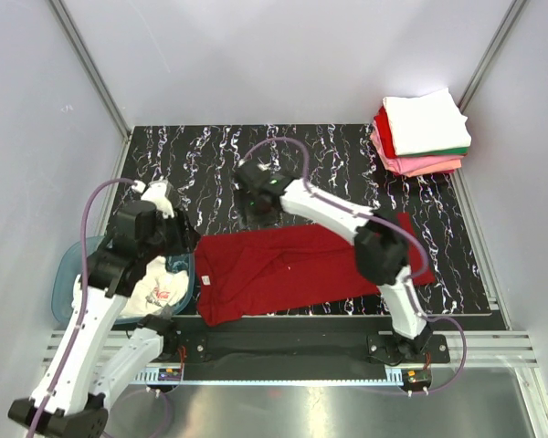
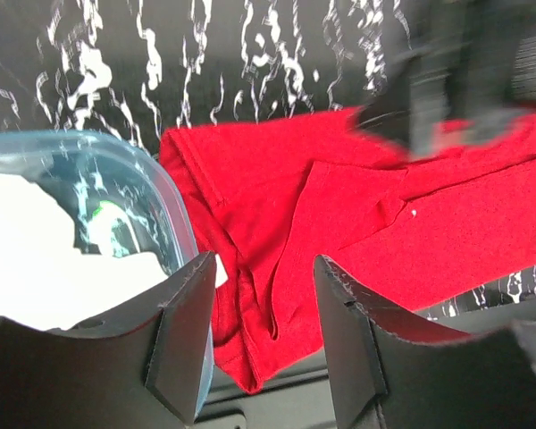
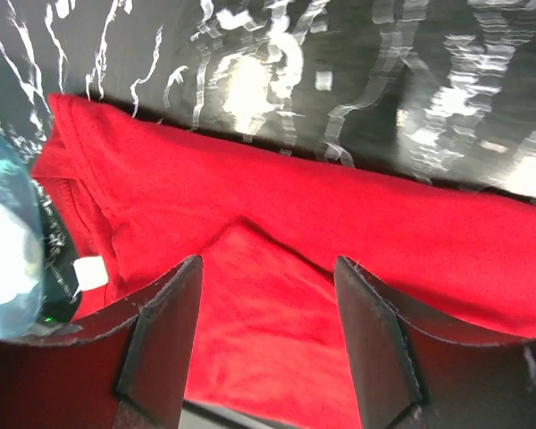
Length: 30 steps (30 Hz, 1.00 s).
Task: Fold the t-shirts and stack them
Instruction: Fold the tshirt
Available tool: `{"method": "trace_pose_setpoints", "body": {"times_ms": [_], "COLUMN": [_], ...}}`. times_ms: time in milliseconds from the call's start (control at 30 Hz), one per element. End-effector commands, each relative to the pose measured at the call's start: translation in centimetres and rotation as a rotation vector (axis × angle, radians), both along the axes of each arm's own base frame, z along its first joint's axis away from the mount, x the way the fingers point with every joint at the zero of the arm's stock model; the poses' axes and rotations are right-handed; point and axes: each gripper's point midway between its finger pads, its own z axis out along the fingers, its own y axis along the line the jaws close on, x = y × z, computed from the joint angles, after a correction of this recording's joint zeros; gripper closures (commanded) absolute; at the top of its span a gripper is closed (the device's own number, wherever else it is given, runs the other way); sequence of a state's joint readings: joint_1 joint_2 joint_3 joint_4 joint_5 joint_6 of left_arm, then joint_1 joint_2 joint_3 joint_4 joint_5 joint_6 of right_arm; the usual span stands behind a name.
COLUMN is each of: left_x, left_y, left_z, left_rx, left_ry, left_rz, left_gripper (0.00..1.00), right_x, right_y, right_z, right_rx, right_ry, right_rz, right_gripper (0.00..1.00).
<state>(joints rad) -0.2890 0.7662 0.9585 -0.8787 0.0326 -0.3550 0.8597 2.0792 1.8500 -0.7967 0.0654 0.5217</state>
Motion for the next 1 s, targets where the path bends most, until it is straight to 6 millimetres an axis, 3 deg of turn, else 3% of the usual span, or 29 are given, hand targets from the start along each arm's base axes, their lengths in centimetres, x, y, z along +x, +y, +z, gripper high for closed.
{"method": "trace_pose_setpoints", "body": {"times_ms": [0, 33, 133, 200, 567, 767, 967], "left_x": [0.5, 0.6, 0.5, 0.6, 0.3, 0.5, 0.6], "left_y": [0.5, 0.7, 0.8, 1.2, 2.0, 2.0, 2.1], "left_z": [1.4, 2.0, 2.2, 2.4, 2.5, 2.4, 2.2], "left_rx": [0.023, 0.02, 0.007, 0.011, 0.005, 0.008, 0.01], "left_ry": [-0.124, -0.155, -0.192, -0.215, -0.276, -0.274, -0.271], "left_rz": [-0.017, -0.007, 0.001, 0.025, 0.07, 0.076, 0.079], "left_gripper": [0.48, 0.48, 0.49, 0.49, 0.49, 0.49, 0.49], "right_x": [-1.3, -1.4, -1.7, -1.9, -3.3, -4.2, -4.6], "right_y": [1.0, 2.7, 3.6, 3.3, 2.5, 2.8, 2.7], "right_z": [-2.8, -1.8, -3.6, -5.0, -7.4, -8.2, -7.9], "right_rx": [-0.145, -0.129, -0.202, -0.254, -0.318, -0.334, -0.336], "right_ry": [0.052, 0.025, 0.036, 0.049, 0.078, 0.09, 0.083], "right_rz": [0.061, 0.087, 0.107, 0.111, 0.101, 0.12, 0.122], "right_gripper": [0.33, 0.33, 0.35, 0.35, 0.39, 0.59, 0.91]}}
